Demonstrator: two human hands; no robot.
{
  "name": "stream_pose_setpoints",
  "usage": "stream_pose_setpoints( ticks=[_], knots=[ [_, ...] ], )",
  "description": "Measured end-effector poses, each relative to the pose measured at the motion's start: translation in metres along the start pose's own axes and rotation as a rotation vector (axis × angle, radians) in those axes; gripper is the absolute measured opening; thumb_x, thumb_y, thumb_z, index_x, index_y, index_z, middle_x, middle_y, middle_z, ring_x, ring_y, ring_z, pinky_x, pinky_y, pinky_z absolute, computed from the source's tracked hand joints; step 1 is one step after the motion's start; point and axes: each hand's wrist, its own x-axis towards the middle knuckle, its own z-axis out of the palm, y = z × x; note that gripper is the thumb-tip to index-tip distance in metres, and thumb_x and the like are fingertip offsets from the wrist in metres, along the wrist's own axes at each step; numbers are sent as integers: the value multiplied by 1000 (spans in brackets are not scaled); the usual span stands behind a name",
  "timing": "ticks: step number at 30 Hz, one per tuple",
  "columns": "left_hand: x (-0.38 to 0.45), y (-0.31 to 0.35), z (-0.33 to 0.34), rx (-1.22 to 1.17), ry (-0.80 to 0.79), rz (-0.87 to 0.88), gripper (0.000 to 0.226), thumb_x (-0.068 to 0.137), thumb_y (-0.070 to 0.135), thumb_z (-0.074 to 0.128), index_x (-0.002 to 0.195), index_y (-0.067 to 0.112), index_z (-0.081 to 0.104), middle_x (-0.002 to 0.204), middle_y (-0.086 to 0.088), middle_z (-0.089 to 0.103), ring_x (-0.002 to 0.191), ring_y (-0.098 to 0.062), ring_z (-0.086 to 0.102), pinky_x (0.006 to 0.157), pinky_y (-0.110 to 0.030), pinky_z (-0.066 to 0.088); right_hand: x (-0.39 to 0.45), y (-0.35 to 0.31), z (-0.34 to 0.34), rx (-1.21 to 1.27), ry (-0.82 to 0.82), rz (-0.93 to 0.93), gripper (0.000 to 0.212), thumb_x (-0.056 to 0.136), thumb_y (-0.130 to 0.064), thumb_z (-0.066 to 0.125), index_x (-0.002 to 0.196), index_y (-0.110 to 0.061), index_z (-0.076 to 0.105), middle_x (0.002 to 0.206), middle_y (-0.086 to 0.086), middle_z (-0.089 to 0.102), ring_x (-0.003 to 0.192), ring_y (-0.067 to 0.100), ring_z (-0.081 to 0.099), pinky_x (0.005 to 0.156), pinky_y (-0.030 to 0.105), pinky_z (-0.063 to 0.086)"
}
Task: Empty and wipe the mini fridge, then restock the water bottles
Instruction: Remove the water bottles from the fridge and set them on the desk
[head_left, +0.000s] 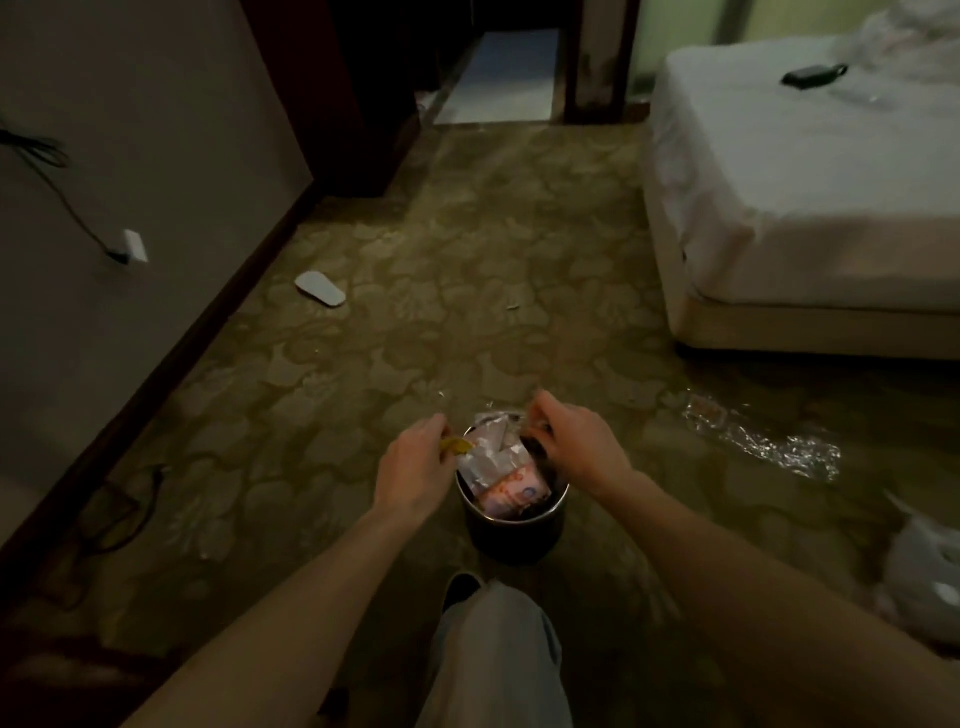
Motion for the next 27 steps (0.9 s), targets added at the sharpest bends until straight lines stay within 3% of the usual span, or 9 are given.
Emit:
stream_pose_setpoints(
  ticks=[5, 13, 16, 20, 27],
  knots=[
    [34, -20, 62, -8, -35, 15, 17, 90, 25, 68, 106, 27, 61, 108, 11, 54, 97, -5, 50, 78, -22, 48, 32, 33, 41, 22, -70, 19, 14, 97, -35, 55, 94, -32, 41, 85, -10, 55, 75, 7, 52, 58, 19, 32],
    [72, -55, 165, -113, -103, -84, 34, 94, 24, 61, 126, 30, 56, 116, 9, 54, 106, -9, 52, 87, -31, 51, 70, 81, 133, -4, -7, 27, 7, 93, -22, 59, 98, -21, 55, 102, -3, 62, 96, 15, 56, 77, 28, 46],
    [73, -69, 195, -173, -175, -145, 39, 93, 21, 61, 131, 28, 55, 126, 8, 56, 112, -11, 55, 93, -34, 51, 68, 97, 171, 5, -123, 37, 12, 91, -19, 61, 102, -18, 57, 109, 0, 62, 106, 19, 54, 82, 29, 43],
    [67, -84, 215, -175, -300, -206, 32, 93, 19, 62, 124, 24, 57, 122, 3, 60, 112, -15, 57, 90, -29, 48, 52, 111, 199, -27, -370, 5, 24, 93, -29, 60, 113, -16, 60, 120, 2, 58, 116, 23, 50, 91, 38, 46],
    [58, -85, 201, -167, -312, -192, 45, 92, 19, 63, 134, 27, 50, 132, 4, 55, 120, -13, 53, 98, -36, 49, 43, 98, 183, -34, -350, 6, 39, 96, -36, 56, 131, -19, 55, 139, 0, 52, 130, 22, 43, 105, 39, 40]
  ],
)
